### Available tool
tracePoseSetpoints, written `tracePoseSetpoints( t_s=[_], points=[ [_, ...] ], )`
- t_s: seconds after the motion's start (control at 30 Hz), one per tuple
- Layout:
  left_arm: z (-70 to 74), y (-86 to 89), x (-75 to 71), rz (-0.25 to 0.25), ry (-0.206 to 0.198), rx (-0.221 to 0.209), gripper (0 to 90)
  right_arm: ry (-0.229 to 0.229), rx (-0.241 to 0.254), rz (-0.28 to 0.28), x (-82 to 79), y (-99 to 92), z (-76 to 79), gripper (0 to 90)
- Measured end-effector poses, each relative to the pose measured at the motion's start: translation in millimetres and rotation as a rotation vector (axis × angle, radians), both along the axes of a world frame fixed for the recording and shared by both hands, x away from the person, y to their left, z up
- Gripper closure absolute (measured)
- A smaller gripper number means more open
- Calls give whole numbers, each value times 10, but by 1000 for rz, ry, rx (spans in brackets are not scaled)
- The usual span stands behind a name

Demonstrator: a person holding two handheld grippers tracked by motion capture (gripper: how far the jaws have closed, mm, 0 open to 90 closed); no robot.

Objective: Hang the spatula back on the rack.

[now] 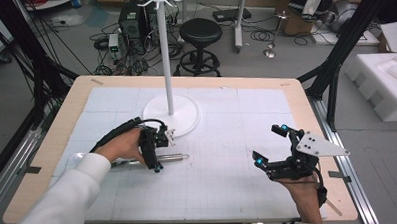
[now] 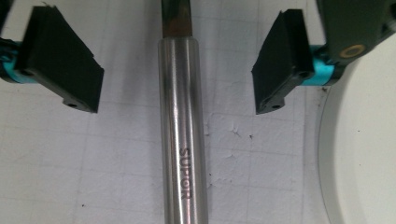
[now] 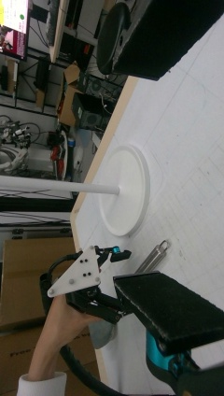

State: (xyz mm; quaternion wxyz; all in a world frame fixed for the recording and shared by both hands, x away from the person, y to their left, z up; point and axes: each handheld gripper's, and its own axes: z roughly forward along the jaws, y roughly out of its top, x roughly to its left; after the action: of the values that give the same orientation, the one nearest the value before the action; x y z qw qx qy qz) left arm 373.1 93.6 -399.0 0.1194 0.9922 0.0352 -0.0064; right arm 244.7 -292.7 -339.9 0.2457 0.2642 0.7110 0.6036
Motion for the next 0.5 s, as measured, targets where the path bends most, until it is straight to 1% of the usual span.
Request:
tracePoseSetpoints(
  t_s=[0.07,0.1,0.17,0.2,0.27,0.33,0.4,0.43,0.47,0.5],
  points=[
    [-3,7,13,8,-3,12,257,-8,-4,-5,4,-7,1,4],
    [-6,11,14,12,6,12,275,-1,-1,-3,0,-7,1,4],
    [-13,9,24,6,-3,20,307,-1,-1,-2,-1,-8,2,4],
    [-23,8,25,16,9,21,321,6,1,-2,-6,-6,3,4],
    [-36,6,34,12,12,31,355,7,2,-2,-8,-6,7,4],
    [-45,6,40,14,24,37,401,-2,1,-2,-7,-9,12,4],
    [-48,1,38,14,20,43,433,-3,2,-4,-10,-13,17,4],
    [-50,-1,40,14,25,45,445,-3,2,-5,-10,-11,16,4],
    [-51,-2,38,15,22,49,466,4,2,-3,-14,-6,14,4],
    [-54,-4,42,13,20,53,477,-1,1,-3,-9,-4,13,4]
  ],
)
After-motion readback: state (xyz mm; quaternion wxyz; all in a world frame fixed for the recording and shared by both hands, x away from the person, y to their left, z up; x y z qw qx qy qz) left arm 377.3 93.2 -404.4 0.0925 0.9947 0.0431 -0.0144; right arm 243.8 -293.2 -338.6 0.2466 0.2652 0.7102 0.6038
